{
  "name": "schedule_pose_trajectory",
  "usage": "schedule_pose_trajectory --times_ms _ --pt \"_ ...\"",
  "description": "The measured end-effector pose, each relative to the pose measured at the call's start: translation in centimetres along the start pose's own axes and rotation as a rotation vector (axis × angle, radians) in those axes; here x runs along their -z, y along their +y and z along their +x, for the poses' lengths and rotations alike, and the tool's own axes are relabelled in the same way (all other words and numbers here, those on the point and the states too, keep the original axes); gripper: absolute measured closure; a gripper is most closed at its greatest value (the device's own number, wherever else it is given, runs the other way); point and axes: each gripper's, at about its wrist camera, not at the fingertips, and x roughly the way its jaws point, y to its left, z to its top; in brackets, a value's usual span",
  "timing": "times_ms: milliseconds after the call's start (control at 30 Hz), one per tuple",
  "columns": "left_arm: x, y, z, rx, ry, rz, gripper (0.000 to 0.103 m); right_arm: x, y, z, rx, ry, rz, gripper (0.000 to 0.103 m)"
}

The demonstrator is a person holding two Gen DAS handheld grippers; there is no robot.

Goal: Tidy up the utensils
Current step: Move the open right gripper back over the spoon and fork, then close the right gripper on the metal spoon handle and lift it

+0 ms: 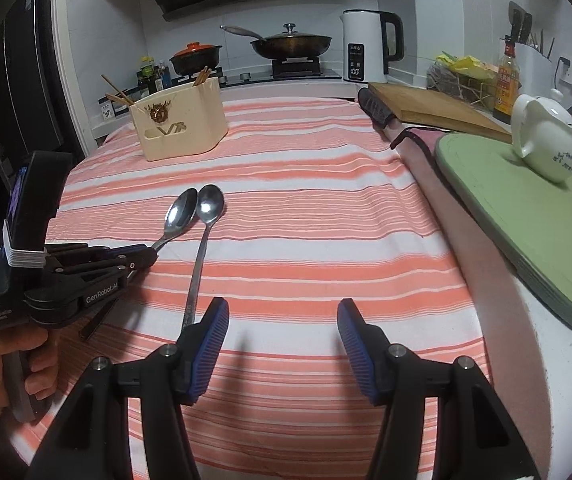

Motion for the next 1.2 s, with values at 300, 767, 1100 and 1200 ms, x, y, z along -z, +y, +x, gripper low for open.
schedule_pose_trajectory --times_ms 300,767,1100,1200 --pt "2.3 7.5 -2.0 -0.09 0.007 -0.066 0.098 -1.9 5.9 6.2 -0.062 0.128 -0.135 0.046" --pt "4.5 16.3 -3.9 -0.127 0.021 -0.2 0.023 -2.1 5.6 6.2 0.069 0.119 -0.151 0.074" --pt "5.1 17.7 -2.7 -0.132 0.07 -0.166 0.001 -2.2 6.8 7.4 -0.004 0.126 -0.214 0.035" --pt "5.1 17.6 -2.7 -0.131 0.073 -0.145 0.0 -2.2 6.0 7.5 -0.032 0.126 -0.179 0.033"
